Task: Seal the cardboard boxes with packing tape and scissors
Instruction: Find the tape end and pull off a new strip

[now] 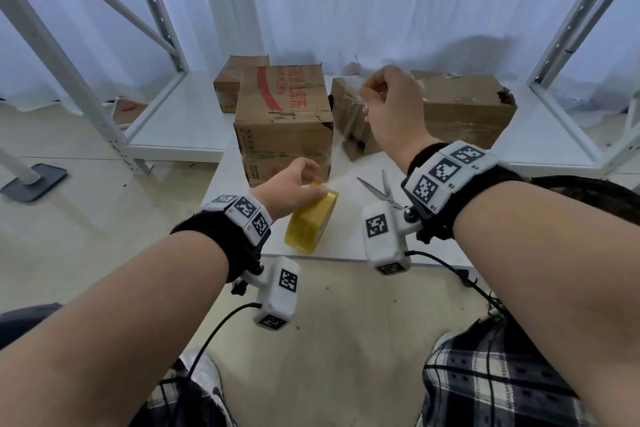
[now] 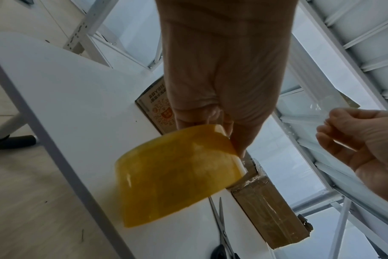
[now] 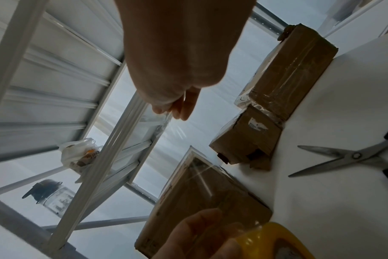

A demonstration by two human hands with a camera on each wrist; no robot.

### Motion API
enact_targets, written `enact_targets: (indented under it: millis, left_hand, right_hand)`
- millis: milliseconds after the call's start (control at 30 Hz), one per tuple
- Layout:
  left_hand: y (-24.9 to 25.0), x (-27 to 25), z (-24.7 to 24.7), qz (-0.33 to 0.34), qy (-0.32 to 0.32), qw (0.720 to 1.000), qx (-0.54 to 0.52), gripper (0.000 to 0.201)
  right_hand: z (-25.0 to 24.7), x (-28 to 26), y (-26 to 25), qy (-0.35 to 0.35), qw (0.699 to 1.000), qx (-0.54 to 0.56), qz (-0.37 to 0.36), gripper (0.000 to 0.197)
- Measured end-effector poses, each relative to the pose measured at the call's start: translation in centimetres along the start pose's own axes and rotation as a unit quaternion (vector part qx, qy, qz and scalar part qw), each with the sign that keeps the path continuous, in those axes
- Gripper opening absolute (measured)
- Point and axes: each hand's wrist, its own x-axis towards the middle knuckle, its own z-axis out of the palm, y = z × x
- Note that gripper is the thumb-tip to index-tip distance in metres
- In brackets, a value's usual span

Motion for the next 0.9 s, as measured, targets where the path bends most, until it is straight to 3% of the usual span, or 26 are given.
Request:
enact_targets:
  millis: [133, 233, 400, 500, 667, 900]
  left_hand:
    - [-0.1, -0.1, 0.3, 0.041, 0.012, 0.998, 0.035, 0.039]
    - [-0.6, -0.1, 0.4, 0.066, 0.012, 0.997, 0.045, 0.044]
    - [-0.6, 0.1, 0.2, 0.098, 0.003, 0.995, -0.004, 0.047]
    - [-0.1, 0.4, 0.2, 0.119, -0.026, 0.992, 0.010, 0.040]
    - [0.4, 0.7, 0.4, 0.100, -0.064, 0.993, -0.002, 0.027]
    - [1.0, 1.2, 0.8, 0.087, -0.080, 0.993, 0.000, 0.045]
  right_hand:
    - [-0.4, 0.4, 0.7, -0.009, 1.000, -0.025, 0.011, 0.015]
    - [-1.2, 1.1, 1.3, -0.033, 0.998, -0.035, 0.032, 0.025]
    - [-1.9, 1.5, 2.5, -0.052, 0.994, -0.093, 0.034, 0.006]
    - [-1.7, 1.9, 3.3, -0.054, 0.992, -0.100, 0.046, 0.009]
    - [-1.6, 2.1, 4.9, -0.059, 0.992, -0.077, 0.086, 0.024]
    - [-1.4, 1.8, 6.6, -0.044, 0.991, -0.051, 0.115, 0.021]
